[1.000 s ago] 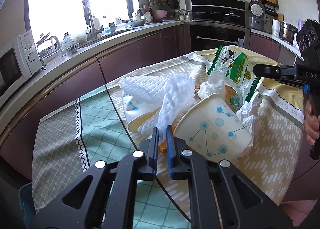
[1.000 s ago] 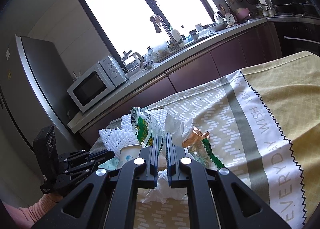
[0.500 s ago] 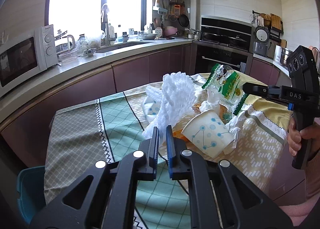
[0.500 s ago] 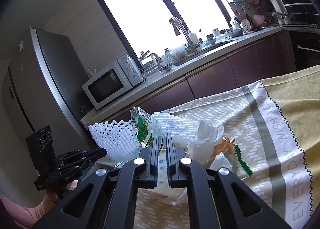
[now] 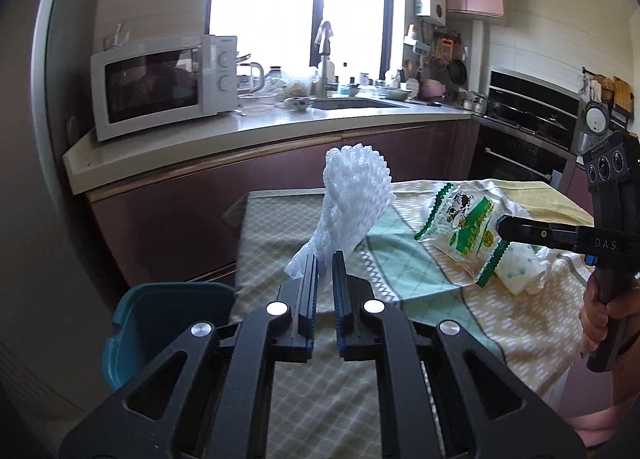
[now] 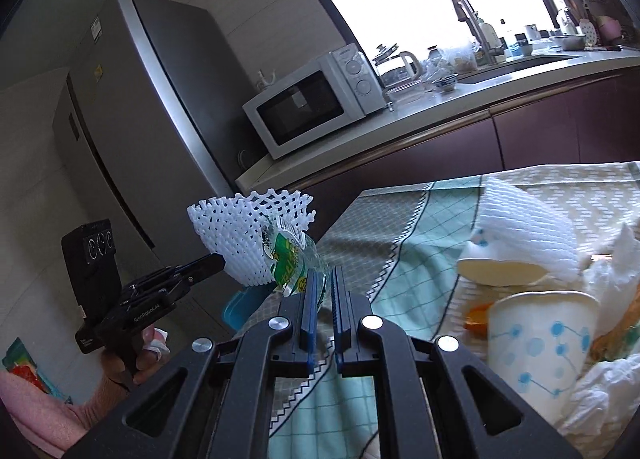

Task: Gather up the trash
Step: 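Carry the net and wrapper over the teal bin and open both tools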

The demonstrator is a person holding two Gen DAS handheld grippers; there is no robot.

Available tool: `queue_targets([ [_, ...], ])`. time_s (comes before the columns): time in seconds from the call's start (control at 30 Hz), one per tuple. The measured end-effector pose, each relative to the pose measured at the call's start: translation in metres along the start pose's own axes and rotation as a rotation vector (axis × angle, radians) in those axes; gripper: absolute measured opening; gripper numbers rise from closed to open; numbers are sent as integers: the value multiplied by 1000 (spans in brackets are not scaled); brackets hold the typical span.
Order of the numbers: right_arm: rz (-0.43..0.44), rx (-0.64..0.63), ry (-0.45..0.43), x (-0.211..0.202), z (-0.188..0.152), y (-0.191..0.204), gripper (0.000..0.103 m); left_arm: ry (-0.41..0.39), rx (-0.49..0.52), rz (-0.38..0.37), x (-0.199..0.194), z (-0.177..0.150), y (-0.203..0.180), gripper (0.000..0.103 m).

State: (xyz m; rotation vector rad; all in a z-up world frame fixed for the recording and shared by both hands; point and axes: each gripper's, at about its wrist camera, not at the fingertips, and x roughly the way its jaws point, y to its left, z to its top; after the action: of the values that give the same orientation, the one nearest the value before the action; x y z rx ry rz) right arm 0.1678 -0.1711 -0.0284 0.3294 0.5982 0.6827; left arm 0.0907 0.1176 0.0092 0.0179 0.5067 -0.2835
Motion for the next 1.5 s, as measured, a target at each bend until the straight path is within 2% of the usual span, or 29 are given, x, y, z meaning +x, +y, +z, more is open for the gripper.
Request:
queue_targets([
  [0.17,77,-27,81,56,7,31,6,28,-67,118,-9,-14,57,8],
  [0.33,112,-45,155,106,9,55,6,51,-110,207,-14,-27,102,8],
  [0.7,75,-63,266,188,9,77,6,186,-203,305,24,-58,169,9],
  [0.9,27,-67,326,221,2,81,6,271,-216,330,59,-68,182,11],
  [1.1,-5,-64,366,245,-3,82,11,314,-222,326,84,-74,187,12],
  [1.23,-8,-64,371,250,-6,82,18,328,-230,323,93,-76,182,20],
  [1.5,3,-58,355,235,-8,73,20,297,-246,303,88,-75,171,21],
])
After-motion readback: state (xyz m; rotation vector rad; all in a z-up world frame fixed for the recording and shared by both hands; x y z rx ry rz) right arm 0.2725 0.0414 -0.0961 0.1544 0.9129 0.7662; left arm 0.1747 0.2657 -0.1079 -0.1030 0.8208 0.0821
